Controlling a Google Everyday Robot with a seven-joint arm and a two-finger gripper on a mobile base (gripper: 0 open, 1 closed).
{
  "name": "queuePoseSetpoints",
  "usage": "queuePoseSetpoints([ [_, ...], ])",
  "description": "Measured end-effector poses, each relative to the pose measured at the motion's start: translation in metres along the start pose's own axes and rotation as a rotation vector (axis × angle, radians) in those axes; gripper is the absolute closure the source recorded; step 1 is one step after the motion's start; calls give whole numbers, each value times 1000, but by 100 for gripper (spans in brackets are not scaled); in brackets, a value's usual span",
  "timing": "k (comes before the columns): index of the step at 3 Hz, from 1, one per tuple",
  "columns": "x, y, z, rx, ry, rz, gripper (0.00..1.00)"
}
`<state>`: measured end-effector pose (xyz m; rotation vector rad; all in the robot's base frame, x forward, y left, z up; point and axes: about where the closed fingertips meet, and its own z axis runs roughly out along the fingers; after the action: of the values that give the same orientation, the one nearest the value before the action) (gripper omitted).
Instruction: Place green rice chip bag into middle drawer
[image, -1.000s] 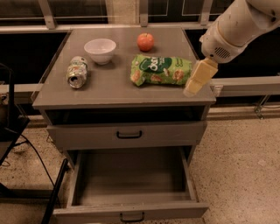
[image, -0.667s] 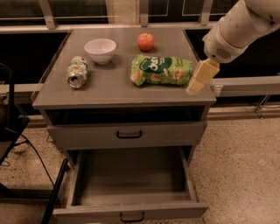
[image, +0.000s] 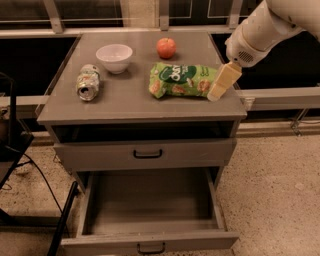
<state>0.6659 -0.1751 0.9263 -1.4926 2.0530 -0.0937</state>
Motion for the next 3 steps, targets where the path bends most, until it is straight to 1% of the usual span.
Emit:
queuePoseSetpoints([
  [1, -2, -10, 16, -15, -26, 19, 0],
  [2, -5, -17, 36, -42, -79, 48, 0],
  [3, -9, -16, 55, -78, -128, 67, 0],
])
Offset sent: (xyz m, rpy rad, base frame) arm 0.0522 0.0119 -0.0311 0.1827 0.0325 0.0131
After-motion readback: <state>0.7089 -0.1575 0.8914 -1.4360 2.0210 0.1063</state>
